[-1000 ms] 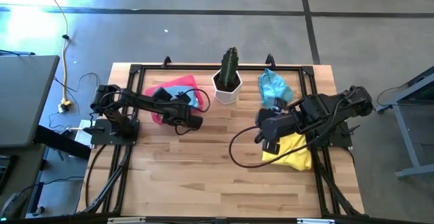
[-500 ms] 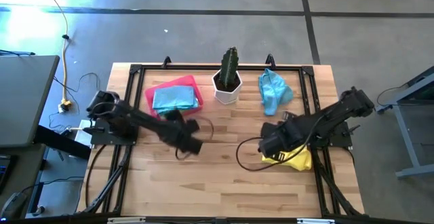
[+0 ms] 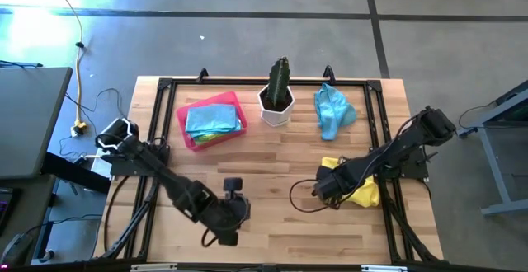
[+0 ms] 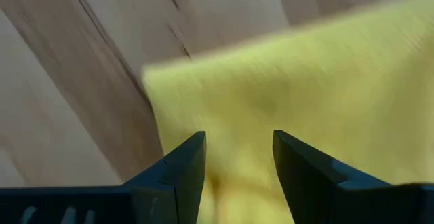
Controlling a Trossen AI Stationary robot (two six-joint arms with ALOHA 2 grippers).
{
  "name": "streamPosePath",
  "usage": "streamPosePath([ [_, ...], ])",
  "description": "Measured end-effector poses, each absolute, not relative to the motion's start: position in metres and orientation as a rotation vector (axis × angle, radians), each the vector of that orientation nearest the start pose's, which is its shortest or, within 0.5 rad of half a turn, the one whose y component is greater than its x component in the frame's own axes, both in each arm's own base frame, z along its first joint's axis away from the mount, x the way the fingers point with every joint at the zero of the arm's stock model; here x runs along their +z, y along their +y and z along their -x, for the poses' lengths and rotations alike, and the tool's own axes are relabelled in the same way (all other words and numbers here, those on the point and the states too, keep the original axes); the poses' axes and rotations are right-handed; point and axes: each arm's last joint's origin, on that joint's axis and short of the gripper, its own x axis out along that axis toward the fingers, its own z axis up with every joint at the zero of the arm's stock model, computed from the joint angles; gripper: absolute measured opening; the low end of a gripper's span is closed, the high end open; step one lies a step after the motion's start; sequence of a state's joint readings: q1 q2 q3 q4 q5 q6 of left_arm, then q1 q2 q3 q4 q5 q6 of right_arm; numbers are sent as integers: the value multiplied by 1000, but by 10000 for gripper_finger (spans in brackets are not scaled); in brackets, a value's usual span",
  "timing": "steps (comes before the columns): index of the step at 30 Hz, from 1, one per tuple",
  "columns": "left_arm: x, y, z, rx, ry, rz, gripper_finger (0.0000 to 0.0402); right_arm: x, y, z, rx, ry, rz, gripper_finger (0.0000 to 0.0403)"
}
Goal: Fold microfiber towels
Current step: Fold the yellow microfiber cloth
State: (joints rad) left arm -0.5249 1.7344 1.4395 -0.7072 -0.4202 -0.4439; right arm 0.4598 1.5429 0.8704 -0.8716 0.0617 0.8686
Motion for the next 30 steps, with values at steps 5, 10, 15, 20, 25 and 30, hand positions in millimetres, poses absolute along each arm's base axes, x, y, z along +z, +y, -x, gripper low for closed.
streamPosePath([
  [5, 287, -189, -320, 47, 824, -26, 139, 145, 106, -223, -263, 1345, -277, 165],
  [10, 291, -196, -317, 25, 808, -24, 136, 141, 109, -238, -153, 1100, -176, 165],
  [15, 291, -198, -316, 22, 808, -26, 136, 160, 108, -270, -62, 684, -41, 165],
  [20, 290, -197, -316, 33, 812, -7, 136, 183, 101, -276, -73, 718, 7, 165],
  [25, 289, -198, -314, 35, 828, -16, 136, 194, 93, -252, -220, 1165, -60, 165],
  [30, 289, -198, -313, 38, 827, -19, 136, 195, 90, -231, -340, 1444, -308, 165],
])
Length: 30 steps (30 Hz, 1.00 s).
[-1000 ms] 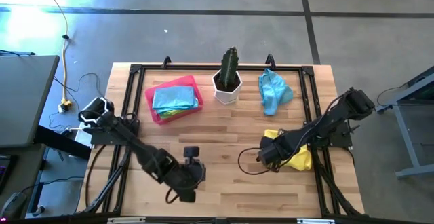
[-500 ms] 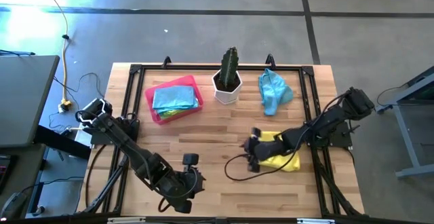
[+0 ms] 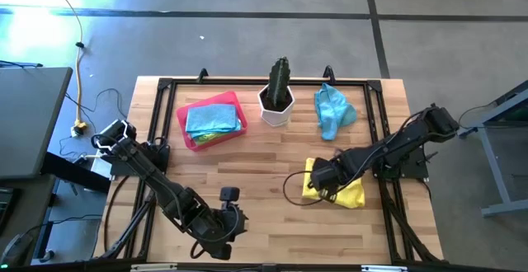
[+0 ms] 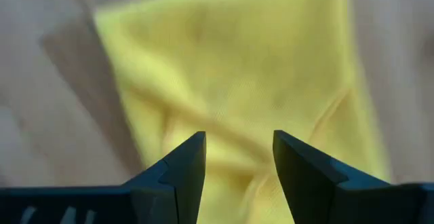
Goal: Fold microfiber towels
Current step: Fold the yellow microfiber cloth
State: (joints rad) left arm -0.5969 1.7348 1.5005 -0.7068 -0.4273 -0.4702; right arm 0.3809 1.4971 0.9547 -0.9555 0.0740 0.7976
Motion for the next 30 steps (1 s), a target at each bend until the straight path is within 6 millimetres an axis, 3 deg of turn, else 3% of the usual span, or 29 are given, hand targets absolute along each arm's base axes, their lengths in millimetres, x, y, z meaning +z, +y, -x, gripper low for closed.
streamPosePath([
  [5, 289, -198, -313, 41, 827, -20, 136, 174, 93, -214, -383, 1614, -497, 165],
  [9, 289, -198, -313, 40, 827, -22, 136, 161, 90, -207, -427, 1614, -470, 165],
  [13, 289, -199, -313, 40, 829, -22, 136, 146, 89, -209, -359, 1542, -461, 165],
  [18, 289, -200, -312, 36, 832, -28, 136, 137, 90, -227, -205, 1327, -468, 165],
  [26, 288, -200, -311, 38, 840, -34, 136, 145, 91, -273, 25, 865, -297, 165],
  [30, 288, -199, -310, 42, 852, -42, 136, 152, 89, -278, 34, 868, -278, 165],
])
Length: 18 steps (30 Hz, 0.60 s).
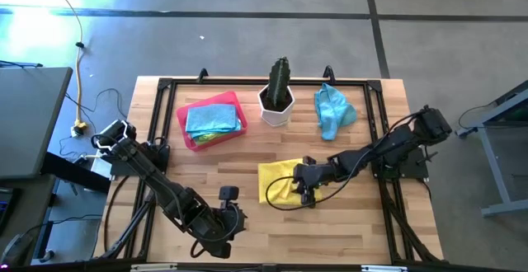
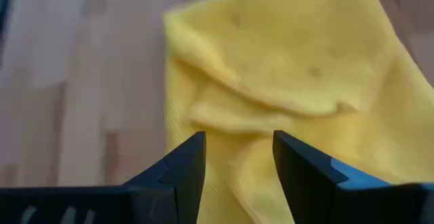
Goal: Fold microfiber towels
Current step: Fold the yellow microfiber cloth
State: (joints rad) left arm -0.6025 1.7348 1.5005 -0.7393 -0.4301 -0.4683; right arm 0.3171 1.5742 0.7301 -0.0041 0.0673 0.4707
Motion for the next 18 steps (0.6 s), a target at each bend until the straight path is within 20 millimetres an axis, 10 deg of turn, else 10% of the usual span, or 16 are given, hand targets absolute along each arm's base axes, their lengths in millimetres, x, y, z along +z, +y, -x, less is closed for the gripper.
streamPosePath([
  [18, 287, -195, -311, 66, 856, -63, 136, 150, 108, -266, -15, 940, -160, 165],
])
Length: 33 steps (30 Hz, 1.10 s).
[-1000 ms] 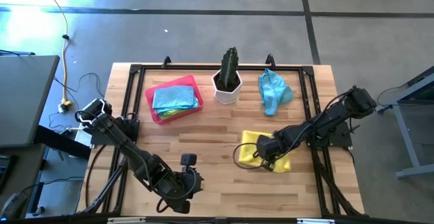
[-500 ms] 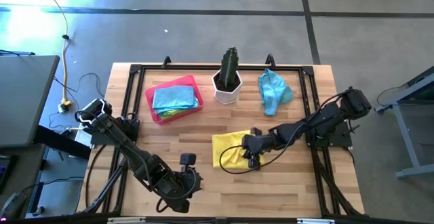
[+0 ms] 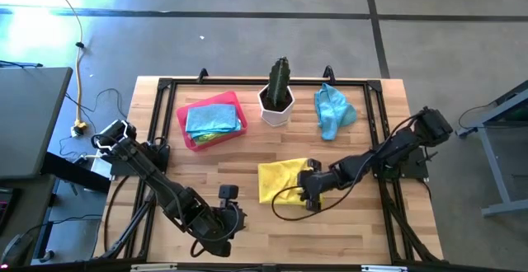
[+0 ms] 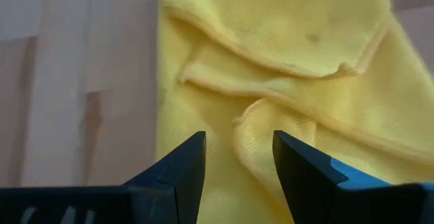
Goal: Fold microfiber towels
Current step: Fold the yellow microfiber cloth
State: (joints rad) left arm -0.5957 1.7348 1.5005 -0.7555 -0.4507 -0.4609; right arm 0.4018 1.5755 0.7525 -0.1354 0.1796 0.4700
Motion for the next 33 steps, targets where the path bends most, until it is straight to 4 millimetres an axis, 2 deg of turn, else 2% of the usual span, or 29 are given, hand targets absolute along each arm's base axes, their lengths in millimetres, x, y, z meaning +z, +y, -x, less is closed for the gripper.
streamPosePath([
  [5, 287, -193, -312, 78, 856, -64, 135, 135, 116, -271, -35, 930, -122, 165],
  [10, 287, -190, -314, 87, 857, -63, 136, 121, 116, -273, -100, 951, -97, 157],
  [13, 287, -190, -313, 87, 858, -63, 135, 120, 116, -273, -104, 944, -95, 123],
  [19, 287, -190, -313, 86, 858, -63, 135, 120, 115, -274, -108, 944, -97, 13],
  [22, 287, -190, -313, 86, 858, -66, 135, 123, 115, -274, -110, 939, -107, 13],
  [25, 287, -190, -313, 68, 862, -111, 135, 137, 116, -276, -109, 946, -100, 5],
  [33, 287, -187, -315, 34, 849, -284, 135, 206, 126, -287, -161, 1034, -19, 2],
])
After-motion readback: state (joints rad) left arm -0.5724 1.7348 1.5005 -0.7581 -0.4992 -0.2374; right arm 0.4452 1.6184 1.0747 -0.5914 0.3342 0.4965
